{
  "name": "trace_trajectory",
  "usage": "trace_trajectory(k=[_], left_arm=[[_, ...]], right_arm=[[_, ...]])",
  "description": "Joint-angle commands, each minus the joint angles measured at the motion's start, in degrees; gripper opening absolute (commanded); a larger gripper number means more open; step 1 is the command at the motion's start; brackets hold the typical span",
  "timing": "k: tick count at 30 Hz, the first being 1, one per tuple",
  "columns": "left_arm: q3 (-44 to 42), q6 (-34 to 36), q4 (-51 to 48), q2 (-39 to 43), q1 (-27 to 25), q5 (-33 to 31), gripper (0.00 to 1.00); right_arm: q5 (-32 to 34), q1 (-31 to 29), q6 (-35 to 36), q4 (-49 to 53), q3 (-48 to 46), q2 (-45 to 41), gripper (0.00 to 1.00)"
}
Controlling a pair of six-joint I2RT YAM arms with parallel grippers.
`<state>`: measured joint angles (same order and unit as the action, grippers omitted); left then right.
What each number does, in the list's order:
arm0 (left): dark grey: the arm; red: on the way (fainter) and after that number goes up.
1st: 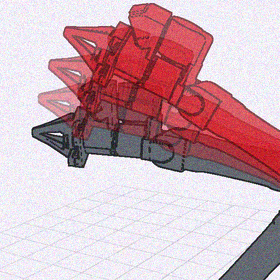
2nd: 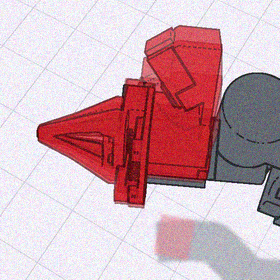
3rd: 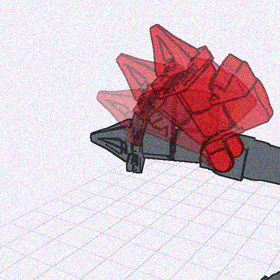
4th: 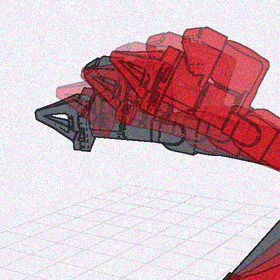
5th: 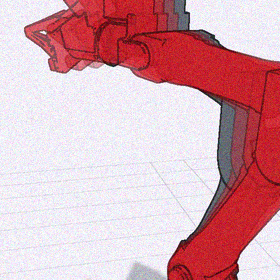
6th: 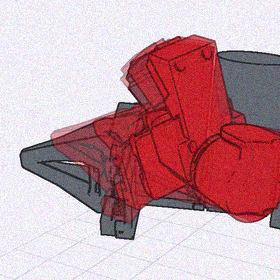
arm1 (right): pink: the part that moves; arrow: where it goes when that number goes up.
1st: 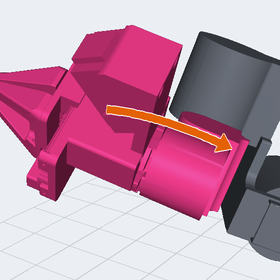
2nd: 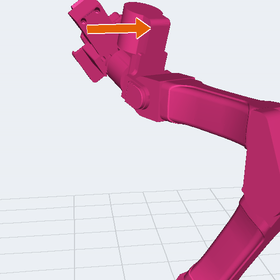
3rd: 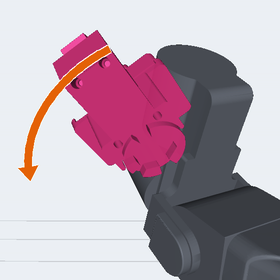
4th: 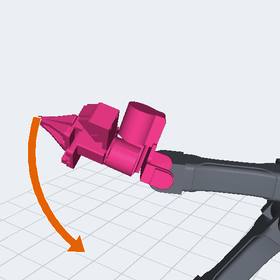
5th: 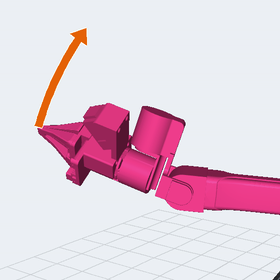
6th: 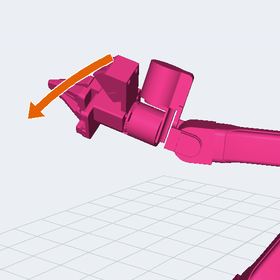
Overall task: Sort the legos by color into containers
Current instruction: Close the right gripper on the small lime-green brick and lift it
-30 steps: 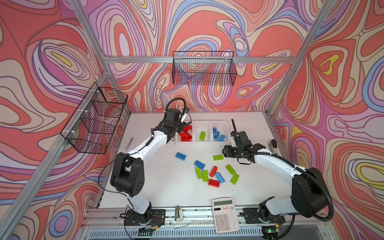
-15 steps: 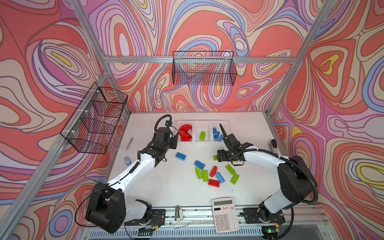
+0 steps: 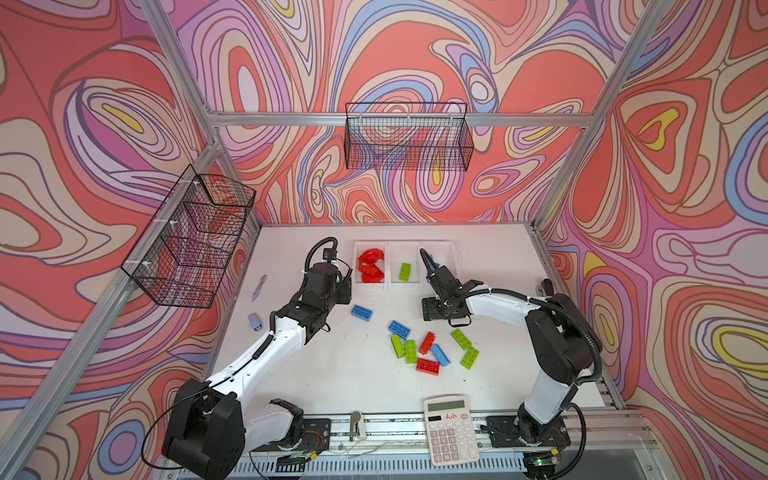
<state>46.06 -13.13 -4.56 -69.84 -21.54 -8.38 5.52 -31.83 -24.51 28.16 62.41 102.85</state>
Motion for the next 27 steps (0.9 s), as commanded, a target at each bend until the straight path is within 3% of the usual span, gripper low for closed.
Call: trace_trajectory(k=[1,7,16,27], left_arm=[[-1.0,-0.6,1.0,1.0,0.0,0.2,0.57],[-0.6,-0.9,2.9,-1.1,0.0,1.4,0.57],[-0.3,-1.3,2.0,-1.8,0.0,1.9,0.56],[0.0,-1.3,2.1,-2.3,0.0,2.8,0.55]], right_arm=[[0.7,-0.1,-1.3,0.0,0.2,0.8,0.87],[0.0,-0.1,-1.9,-2.0,-0.7,1.6,0.84],[0.8,-0.1,-1.6,-2.3,-1.8,1.5,0.66],[1.4,-0.1,0.0,0.9,4.0,-1.7,0.62]])
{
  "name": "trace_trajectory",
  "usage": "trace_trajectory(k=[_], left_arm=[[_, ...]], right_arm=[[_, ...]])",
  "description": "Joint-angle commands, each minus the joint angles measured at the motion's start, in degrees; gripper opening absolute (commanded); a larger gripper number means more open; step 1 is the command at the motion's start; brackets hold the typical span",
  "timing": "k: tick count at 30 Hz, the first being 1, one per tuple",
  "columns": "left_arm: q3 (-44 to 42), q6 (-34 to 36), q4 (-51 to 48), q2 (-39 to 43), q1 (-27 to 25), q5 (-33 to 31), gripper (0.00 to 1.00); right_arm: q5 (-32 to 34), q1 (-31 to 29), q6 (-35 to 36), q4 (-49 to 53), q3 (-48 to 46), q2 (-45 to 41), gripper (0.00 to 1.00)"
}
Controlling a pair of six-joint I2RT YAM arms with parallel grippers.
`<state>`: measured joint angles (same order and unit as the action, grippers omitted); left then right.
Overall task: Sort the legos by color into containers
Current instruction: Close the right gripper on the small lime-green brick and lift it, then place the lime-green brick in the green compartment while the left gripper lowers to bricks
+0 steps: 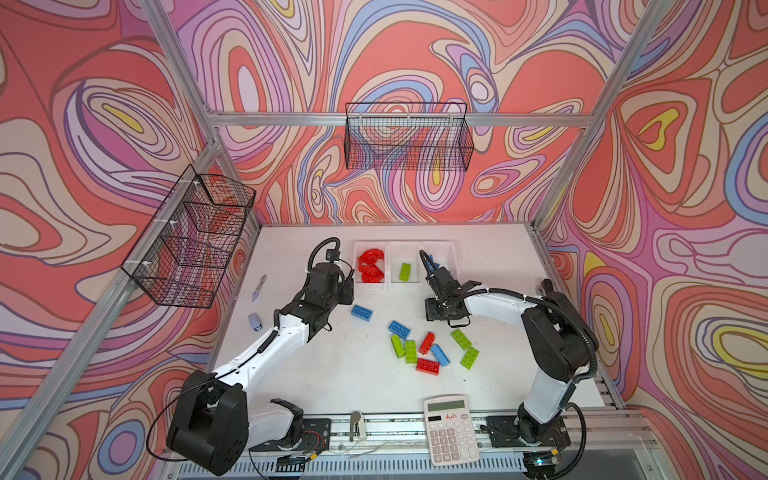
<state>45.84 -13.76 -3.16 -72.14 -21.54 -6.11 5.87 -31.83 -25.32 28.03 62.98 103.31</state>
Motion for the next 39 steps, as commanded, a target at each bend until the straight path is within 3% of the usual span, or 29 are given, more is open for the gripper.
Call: trace_trajectory(k=[1,7,15,23,27,32,39], left_arm=[[0.3,-0.6,0.5,0.0,-0.1,0.5,0.55],[-0.6,0.0,-1.8,1.3,-0.1,3.0,0.55],[-2.7,-1.3,-5.2,5.6,-1.9,4.2,0.54],[-4.0,-2.3,-10.7,9.0,-7.1,0.1,0.55],[-4.9,-3.9,-10.2,9.4,-8.4,0.6,0.55],[-3.8,-4.2,-9.9,6.5,-10.2,0.7,0.55],[-5.0,-8.7,-9.4,3.6,-13.6,1.9,0.55]], right_arm=[[0.9,0.0,1.4,1.5,4.9,-2.8,0.62],[-0.6,-0.1,4.4,2.6,14.8,-2.8,0.63],[-1.4,-0.1,7.9,-1.8,28.8,9.5,0.65],[-1.3,0.0,9.0,-2.6,37.4,18.1,0.79],[-1.0,0.0,8.7,-3.5,36.7,17.3,0.85],[0.6,0.9,9.2,-3.1,32.6,12.8,0.85],[2.1,4.2,8.1,-5.2,17.5,-0.2,0.83]])
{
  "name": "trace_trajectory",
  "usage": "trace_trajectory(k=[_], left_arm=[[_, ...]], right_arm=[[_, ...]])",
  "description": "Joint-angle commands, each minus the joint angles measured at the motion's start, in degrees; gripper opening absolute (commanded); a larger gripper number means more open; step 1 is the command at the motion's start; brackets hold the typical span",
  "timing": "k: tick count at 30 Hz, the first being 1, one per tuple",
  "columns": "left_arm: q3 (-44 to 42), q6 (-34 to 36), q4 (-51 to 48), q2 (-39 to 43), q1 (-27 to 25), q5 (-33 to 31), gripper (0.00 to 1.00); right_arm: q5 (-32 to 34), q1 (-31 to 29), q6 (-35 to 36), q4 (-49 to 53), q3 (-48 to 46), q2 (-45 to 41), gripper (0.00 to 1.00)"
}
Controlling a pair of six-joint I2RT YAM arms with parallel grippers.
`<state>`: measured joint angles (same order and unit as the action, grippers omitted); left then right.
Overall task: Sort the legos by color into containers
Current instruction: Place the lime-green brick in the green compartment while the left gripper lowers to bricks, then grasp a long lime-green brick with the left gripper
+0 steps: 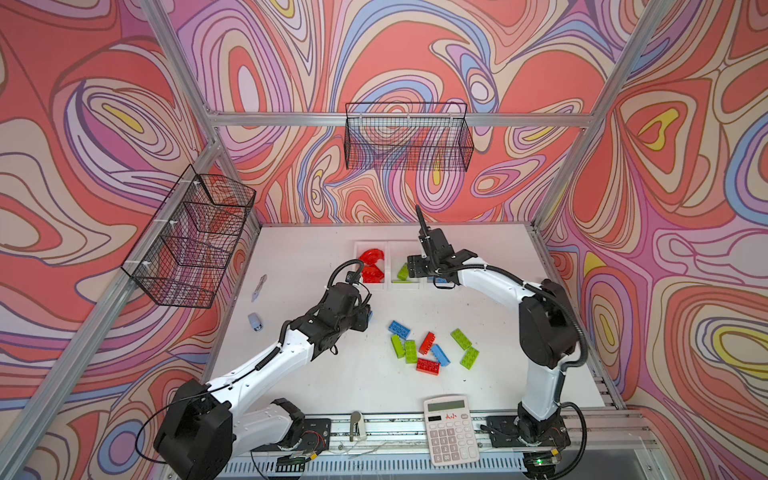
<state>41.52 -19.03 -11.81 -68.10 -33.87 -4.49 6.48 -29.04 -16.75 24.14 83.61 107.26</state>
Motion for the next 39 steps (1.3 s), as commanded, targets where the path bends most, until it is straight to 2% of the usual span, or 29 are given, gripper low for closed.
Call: trace_trajectory(k=[1,5,10,15,19,27,34,39], left_arm=[[-1.2,-4.4,-0.6,-0.4,-2.1,0.0,0.55],[-2.1,-9.1,-1.9,-0.8,-4.8,-1.4,0.55],[-1.7,-17.7,-5.2,-2.8,-11.9,-5.0,0.56],[1.9,-26.1,-6.4,-8.8,-20.6,-8.5,0.56],[7.3,-30.2,-9.1,-15.9,-23.5,-8.1,0.58],[14.4,-32.1,-13.4,-24.2,-24.2,-7.7,0.58],[15.1,-33.2,-16.3,-26.6,-23.9,-9.5,0.55],[14.1,-32.5,-14.9,-28.1,-22.6,-7.8,0.51]], right_arm=[[1.2,1.9,-0.9,-1.5,-4.8,-5.6,0.83],[-0.1,3.2,-2.3,-2.3,-11.2,-10.4,0.82],[-1.2,4.7,-3.6,-3.7,-17.0,-13.6,0.81],[-2.2,6.7,-3.6,-6.1,-20.2,-14.6,0.80],[-2.9,8.1,-2.7,-5.9,-20.7,-15.2,0.80],[-3.5,10.9,-1.9,-5.6,-21.9,-17.1,0.79],[-3.6,11.7,-2.1,-6.2,-22.7,-17.4,0.79],[-3.0,11.8,-2.1,-5.6,-22.8,-17.6,0.78]])
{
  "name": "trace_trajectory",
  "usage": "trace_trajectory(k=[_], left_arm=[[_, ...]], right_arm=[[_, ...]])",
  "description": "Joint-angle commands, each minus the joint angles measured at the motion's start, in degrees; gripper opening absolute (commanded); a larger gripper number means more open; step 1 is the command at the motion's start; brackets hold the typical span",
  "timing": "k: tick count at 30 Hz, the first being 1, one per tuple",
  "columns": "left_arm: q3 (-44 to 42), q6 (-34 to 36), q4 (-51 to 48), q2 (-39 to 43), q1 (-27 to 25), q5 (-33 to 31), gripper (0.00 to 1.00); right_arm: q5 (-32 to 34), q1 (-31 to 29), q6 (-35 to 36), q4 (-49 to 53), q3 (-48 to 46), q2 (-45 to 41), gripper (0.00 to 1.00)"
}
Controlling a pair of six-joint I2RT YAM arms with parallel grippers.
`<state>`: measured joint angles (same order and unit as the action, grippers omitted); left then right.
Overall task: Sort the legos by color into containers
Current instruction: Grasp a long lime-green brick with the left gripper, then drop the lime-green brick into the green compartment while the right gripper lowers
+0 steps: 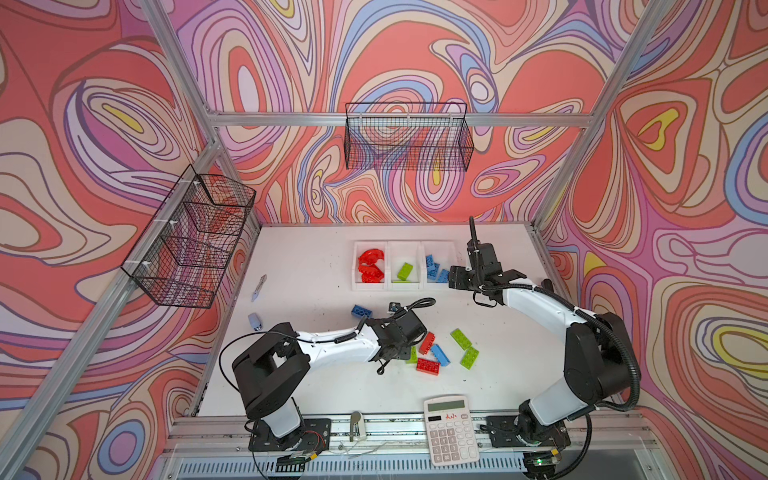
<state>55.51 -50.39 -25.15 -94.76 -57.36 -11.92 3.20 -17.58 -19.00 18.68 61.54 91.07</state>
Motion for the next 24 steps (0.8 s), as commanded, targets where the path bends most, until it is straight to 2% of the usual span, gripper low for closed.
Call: trace_trajectory(k=[1,14,19,24], left_arm=[[0.0,-1.0,-1.0,-1.7,1.2,0.1,0.48],[-2.4,3.3,0.3,0.0,5.0,1.2,0.22],[-1.5,7.9,-0.5,2.9,5.9,-0.6,0.18],[2.4,12.7,-1.3,5.6,7.5,-1.0,0.16]], right_arm=[[0.3,0.4,0.1,0.0,-0.6,-1.4,0.78],[0.2,0.4,-0.6,0.4,0.3,-0.5,0.77],[0.1,0.4,-0.6,1.0,0.0,-0.4,0.77],[-3.1,0.4,-2.6,2.1,-2.7,-1.6,0.75]])
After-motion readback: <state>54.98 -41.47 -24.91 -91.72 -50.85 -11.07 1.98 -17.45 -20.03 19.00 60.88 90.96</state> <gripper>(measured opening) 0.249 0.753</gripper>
